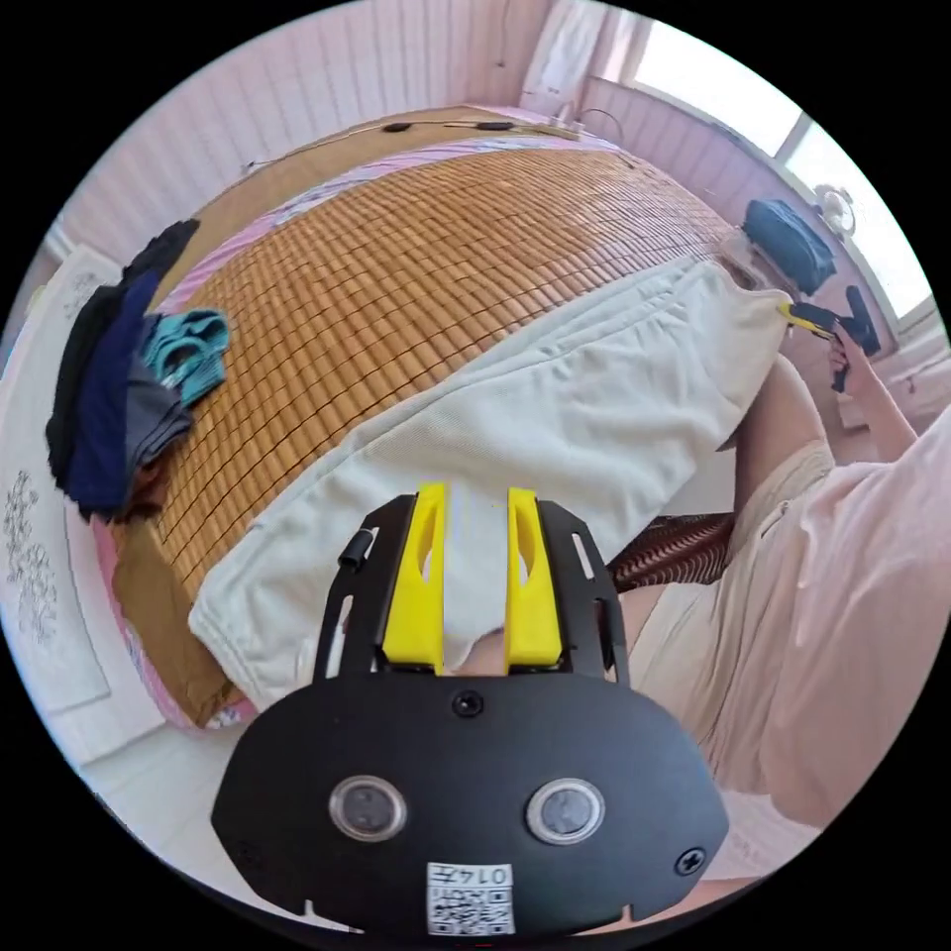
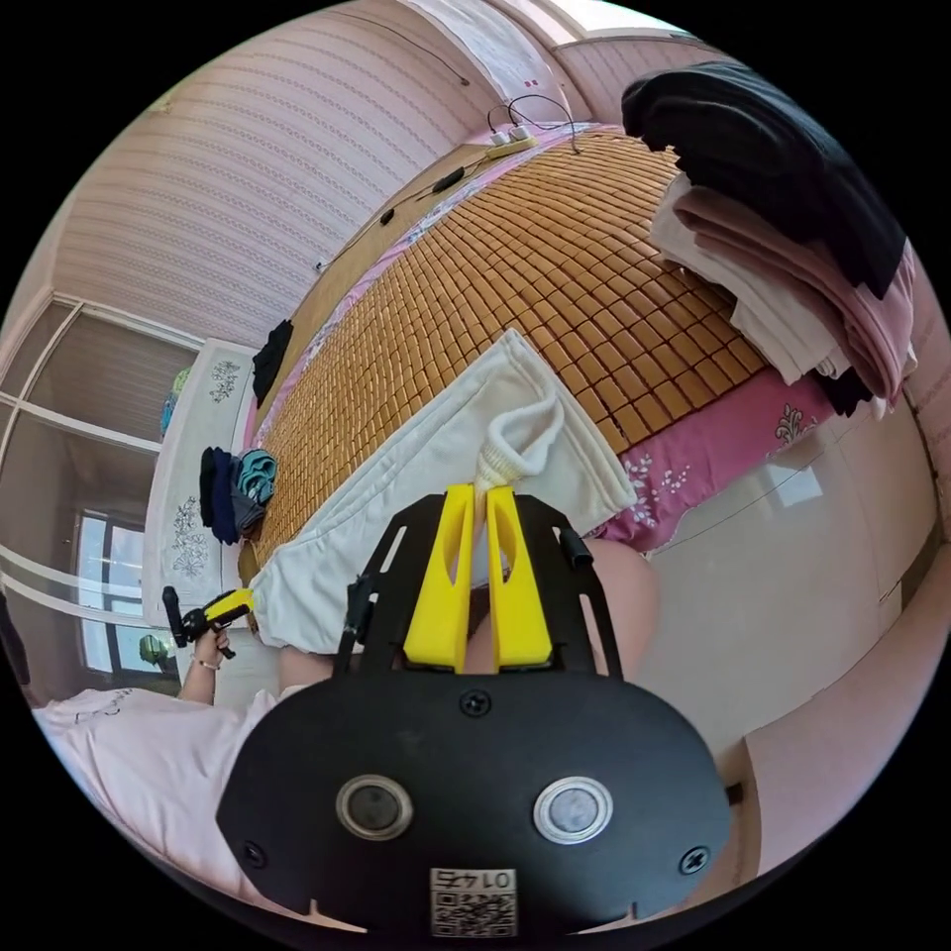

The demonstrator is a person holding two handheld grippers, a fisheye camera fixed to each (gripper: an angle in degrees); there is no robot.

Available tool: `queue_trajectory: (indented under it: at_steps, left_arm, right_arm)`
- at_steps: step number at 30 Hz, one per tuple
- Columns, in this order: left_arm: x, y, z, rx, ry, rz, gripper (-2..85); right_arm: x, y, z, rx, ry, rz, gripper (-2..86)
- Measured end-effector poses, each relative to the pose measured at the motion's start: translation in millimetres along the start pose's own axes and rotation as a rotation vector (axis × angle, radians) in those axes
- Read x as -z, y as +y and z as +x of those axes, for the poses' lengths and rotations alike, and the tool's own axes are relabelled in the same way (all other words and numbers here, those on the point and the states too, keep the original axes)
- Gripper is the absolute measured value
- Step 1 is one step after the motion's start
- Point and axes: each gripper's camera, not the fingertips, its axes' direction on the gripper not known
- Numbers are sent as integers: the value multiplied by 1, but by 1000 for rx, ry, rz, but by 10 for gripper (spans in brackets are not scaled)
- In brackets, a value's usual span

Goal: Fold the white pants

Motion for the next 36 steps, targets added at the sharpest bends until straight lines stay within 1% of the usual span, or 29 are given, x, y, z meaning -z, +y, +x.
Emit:
queue_trajectory:
  at_steps: [3,5,6,7,9,11,13,15,16,17,18,19,21,23,25,26,28,30,33,34,36]
  left_arm:
    - [-54,-71,25,-72,109,-14,107]
    - [-86,-105,41,-110,131,-81,108]
    - [-107,-121,56,-163,88,-142,108]
    - [-131,-131,70,-207,3,-234,104]
    - [-144,-136,87,-284,-51,-252,97]
    - [-150,-139,92,-279,-46,-282,76]
    - [-147,-135,97,-284,-25,-254,22]
    - [-132,-131,99,-265,-36,-200,10]
    - [-116,-127,99,-243,-39,-141,7]
    - [-106,-125,99,-231,-43,-106,5]
    - [-86,-119,98,-216,-62,-33,5]
    - [-72,-113,97,-204,-82,28,5]
    - [-69,-110,94,-186,-73,69,8]
    - [-91,-114,92,-179,-31,25,14]
    - [-135,-121,93,-139,-8,-71,18]
    - [-147,-122,95,-136,-10,-103,19]
    - [-178,-123,107,-133,-47,-203,23]
    - [-182,-122,115,-162,-86,-214,26]
    - [-176,-118,116,-181,-92,-205,32]
    - [-171,-114,114,-176,-83,-188,40]
    - [-160,-105,110,-153,-81,-157,52]
  right_arm:
    - [-2,-15,-14,33,-38,22,11]
    - [-3,-29,-31,83,-66,41,10]
    - [-3,-32,-36,98,-70,46,10]
    - [-3,-39,-46,126,-79,58,10]
    - [-1,-48,-58,163,-109,83,10]
    - [3,-57,-69,209,-179,122,10]
    - [10,-61,-73,243,-239,156,9]
    - [24,-60,-72,277,-266,213,9]
    - [34,-55,-65,281,-266,258,9]
    - [42,-46,-52,255,-260,297,9]
    - [43,-42,-42,229,-252,309,9]
    - [40,-34,-21,157,-218,306,9]
    - [16,-26,16,7,-113,212,9]
    - [-37,-23,56,-135,1,-5,10]
    - [-73,-24,69,-176,97,-135,11]
    - [-86,-24,69,-164,146,-156,12]
    - [-97,-27,64,-143,183,-150,14]
    - [-101,-31,58,-122,188,-139,17]
    - [-99,-35,55,-99,179,-73,28]
    - [-104,-38,58,-117,196,-99,42]
    - [-111,-43,59,-138,299,-118,64]
